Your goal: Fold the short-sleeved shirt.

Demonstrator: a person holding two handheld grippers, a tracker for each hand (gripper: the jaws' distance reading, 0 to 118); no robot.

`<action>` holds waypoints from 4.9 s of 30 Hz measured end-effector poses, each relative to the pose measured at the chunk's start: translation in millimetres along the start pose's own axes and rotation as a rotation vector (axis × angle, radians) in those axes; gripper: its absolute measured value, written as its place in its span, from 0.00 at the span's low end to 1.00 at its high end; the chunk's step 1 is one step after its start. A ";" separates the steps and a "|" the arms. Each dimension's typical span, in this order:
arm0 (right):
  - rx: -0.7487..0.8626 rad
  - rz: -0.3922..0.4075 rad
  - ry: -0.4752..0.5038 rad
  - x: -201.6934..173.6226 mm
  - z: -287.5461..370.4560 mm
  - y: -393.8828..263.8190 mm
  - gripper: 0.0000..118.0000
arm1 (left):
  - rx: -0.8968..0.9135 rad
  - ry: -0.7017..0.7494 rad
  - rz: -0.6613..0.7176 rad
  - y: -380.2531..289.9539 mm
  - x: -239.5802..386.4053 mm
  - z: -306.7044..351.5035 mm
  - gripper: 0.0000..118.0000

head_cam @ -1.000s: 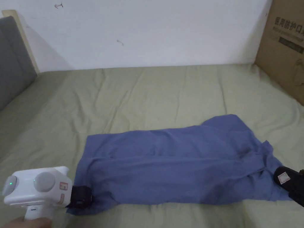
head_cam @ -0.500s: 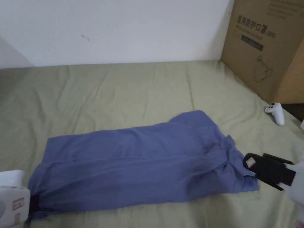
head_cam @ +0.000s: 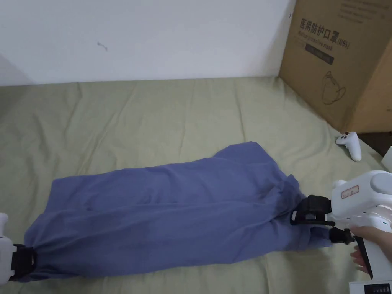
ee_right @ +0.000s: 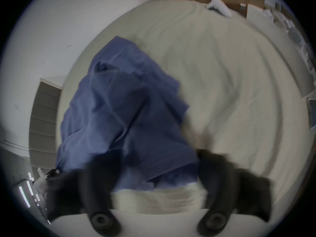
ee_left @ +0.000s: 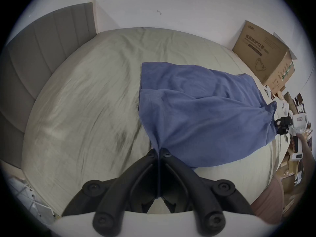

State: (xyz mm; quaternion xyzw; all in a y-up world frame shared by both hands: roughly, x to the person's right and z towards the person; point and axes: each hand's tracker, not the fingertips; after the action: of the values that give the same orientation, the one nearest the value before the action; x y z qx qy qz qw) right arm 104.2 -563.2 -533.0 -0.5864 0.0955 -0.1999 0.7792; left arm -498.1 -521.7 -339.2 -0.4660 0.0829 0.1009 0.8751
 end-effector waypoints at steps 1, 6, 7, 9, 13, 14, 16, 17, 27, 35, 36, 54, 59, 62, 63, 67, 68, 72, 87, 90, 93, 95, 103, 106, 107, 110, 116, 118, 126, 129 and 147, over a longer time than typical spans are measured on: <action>-0.003 -0.004 0.034 -1.6 0.2 -4.7 0.09 | -0.003 0.002 -0.011 0.1 0.6 -0.2 0.00; -0.012 0.201 -0.056 -25.4 8.7 -26.6 0.06 | -0.036 -0.003 0.007 6.0 -10.0 -6.4 0.00; 0.020 0.245 -0.112 -31.9 13.9 -26.8 0.06 | -0.044 0.016 -0.006 8.8 -10.7 -6.6 0.00; 0.037 0.289 -0.143 -34.6 30.3 -28.0 0.06 | -0.047 0.031 -0.042 12.3 -9.1 2.3 0.00; 0.019 0.285 -0.107 -26.4 71.5 -37.2 0.06 | -0.049 0.036 -0.127 16.2 -9.1 29.2 0.00; 0.011 0.275 -0.078 -21.7 83.9 -44.5 0.06 | -0.059 0.052 -0.165 13.8 -9.8 37.4 0.00; -0.022 0.259 -0.044 -12.9 103.6 -61.4 0.06 | -0.094 0.013 -0.191 2.6 -13.2 53.9 0.00; -0.038 0.262 -0.036 -7.4 112.4 -73.1 0.06 | -0.121 -0.017 -0.190 -5.5 -15.5 61.3 0.00; -0.101 0.235 -0.094 21.3 72.3 -131.9 0.32 | -0.302 -0.187 0.014 -72.2 -60.4 31.9 0.44; -0.043 0.139 -0.079 6.9 102.3 -125.4 0.86 | -0.237 -0.168 0.177 -73.2 -89.2 63.2 0.84; 0.014 0.166 -0.063 -2.4 111.2 -125.6 0.86 | -0.200 -0.172 0.161 -69.2 -88.1 73.4 0.84; 0.691 0.346 0.382 -125.6 152.8 -155.4 0.00 | 0.198 -0.179 0.087 56.8 -20.9 74.8 0.01; 0.579 0.298 0.387 -111.7 116.9 -132.1 0.00 | -0.084 -0.120 0.121 100.1 -47.5 -53.0 0.98; 0.513 0.275 0.363 -106.2 102.9 -127.5 0.00 | -0.098 -0.038 0.077 102.8 -58.3 -102.0 0.95; 0.491 0.277 0.359 -105.4 97.7 -127.2 0.00 | -0.136 -0.003 0.067 100.8 -61.8 -116.8 0.95; 0.446 0.317 0.292 -104.7 85.2 -125.4 0.00 | -0.127 -0.002 -0.117 78.0 -46.5 -133.6 0.94; 0.438 0.331 0.272 -104.7 82.5 -124.4 0.00 | -0.105 0.034 -0.182 75.2 -37.0 -128.0 0.85; 0.411 0.377 0.257 -113.1 72.4 -117.6 0.00 | 0.021 0.062 -0.271 63.0 -8.0 -98.9 0.29; 0.077 0.194 -0.191 -100.7 -65.6 132.6 0.91 | 0.046 -0.036 -0.140 93.2 -25.5 -61.1 0.01; -0.030 0.262 -0.266 -100.5 -95.8 124.2 0.84 | 0.020 -0.037 -0.135 89.0 -27.5 -67.0 0.01; 0.052 0.367 -0.271 -107.5 -83.8 106.6 0.46 | -0.020 -0.027 -0.151 85.1 -28.7 -75.4 0.01; 0.044 0.367 -0.235 -101.0 -77.4 111.7 0.02 | -0.027 -0.022 -0.153 85.8 -29.0 -81.8 0.02; 0.299 0.402 -0.180 -121.6 -27.7 99.6 0.02 | 0.050 -0.037 0.002 95.8 -36.6 -84.4 0.02; 0.439 0.365 -0.098 -128.2 -6.4 103.6 0.02 | 0.146 0.001 0.015 107.7 -34.4 -73.0 0.01; 0.484 0.375 -0.110 -131.8 0.3 102.0 0.02 | 0.196 0.008 0.011 111.6 -33.7 -67.4 0.01; 0.510 0.377 -0.114 -135.9 15.4 99.0 0.02 | 0.222 -0.013 0.036 121.9 -32.4 -55.6 0.01; 0.507 0.406 -0.048 -99.3 53.5 20.7 0.02 | 0.183 -0.105 -0.001 85.4 -33.4 -21.6 0.01; 0.448 0.400 -0.032 -74.5 67.5 -24.0 0.02 | 0.130 -0.146 -0.024 52.6 -37.3 -7.9 0.01; 0.228 0.390 -0.083 6.0 58.8 -139.2 0.02 | -0.127 -0.178 -0.071 -59.2 -47.4 -3.0 0.14; 0.253 0.284 -0.048 15.2 50.4 -135.1 0.37 | -0.075 -0.246 0.026 -59.3 -54.3 2.1 0.43; 1.282 0.501 -0.131 -141.5 144.1 -223.8 0.28 | 0.958 0.043 0.064 -77.6 64.2 168.0 0.03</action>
State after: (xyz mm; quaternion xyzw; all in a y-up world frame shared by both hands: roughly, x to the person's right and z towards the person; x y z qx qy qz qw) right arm -12.9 -429.2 -289.6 0.0190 0.0438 0.0051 0.9988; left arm -407.8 -417.8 -199.8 -0.0095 0.1524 0.0686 0.9859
